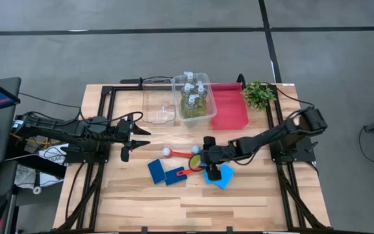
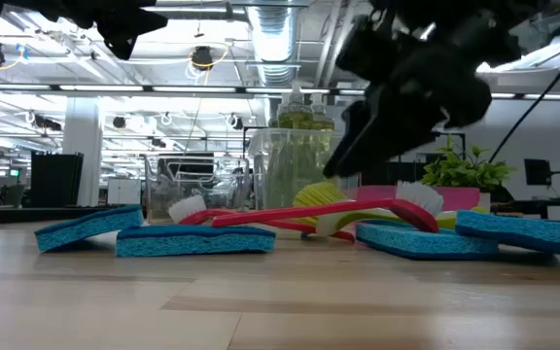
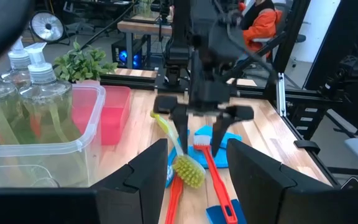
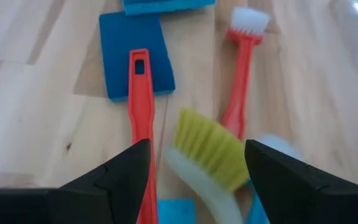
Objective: Pick & Place Kitchen Sink Supplies
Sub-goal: Put the blue dish brush into the pink bin
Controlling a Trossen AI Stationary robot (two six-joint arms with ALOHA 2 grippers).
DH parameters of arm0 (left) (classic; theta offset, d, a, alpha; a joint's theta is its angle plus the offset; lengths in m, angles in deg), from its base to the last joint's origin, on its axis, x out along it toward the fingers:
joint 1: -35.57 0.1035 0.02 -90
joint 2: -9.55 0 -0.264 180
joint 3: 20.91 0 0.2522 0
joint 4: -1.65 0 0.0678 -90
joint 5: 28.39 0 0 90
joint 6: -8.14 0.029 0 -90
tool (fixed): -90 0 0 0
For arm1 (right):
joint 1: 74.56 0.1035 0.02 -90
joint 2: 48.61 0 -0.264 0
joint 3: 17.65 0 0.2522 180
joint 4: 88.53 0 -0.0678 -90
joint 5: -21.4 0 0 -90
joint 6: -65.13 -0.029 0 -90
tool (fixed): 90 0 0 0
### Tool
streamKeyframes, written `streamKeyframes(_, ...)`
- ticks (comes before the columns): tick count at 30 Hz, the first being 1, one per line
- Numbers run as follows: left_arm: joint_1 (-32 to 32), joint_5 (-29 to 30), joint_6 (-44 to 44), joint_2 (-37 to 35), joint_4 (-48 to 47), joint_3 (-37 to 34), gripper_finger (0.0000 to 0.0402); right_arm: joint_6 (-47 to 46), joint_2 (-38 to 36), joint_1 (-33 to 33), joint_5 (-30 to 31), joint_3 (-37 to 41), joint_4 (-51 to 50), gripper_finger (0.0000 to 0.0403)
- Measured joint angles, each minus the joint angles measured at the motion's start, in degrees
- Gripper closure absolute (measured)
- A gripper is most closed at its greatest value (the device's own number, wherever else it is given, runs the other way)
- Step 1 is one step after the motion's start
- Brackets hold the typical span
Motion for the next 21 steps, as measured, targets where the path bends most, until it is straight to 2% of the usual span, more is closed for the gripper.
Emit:
streamKeyframes(10, 0.0, 0.0, -1.8, 0.0, 0.2, 0.0, 0.0234, -3.3, 4.9, 1.6, -0.3, 0.0, 1.0, 0.0148)
streamKeyframes(18, 0.0, 0.0, -2.8, 0.0, 0.4, 0.0, 0.0234, -0.4, 4.0, 4.0, 0.0, 0.0, -1.9, 0.0148)
streamKeyframes(21, 0.0, 0.0, -2.8, 0.0, 0.6, 0.0, 0.0234, 1.8, 1.7, 4.3, 3.6, 0.0, -3.9, 0.0148)
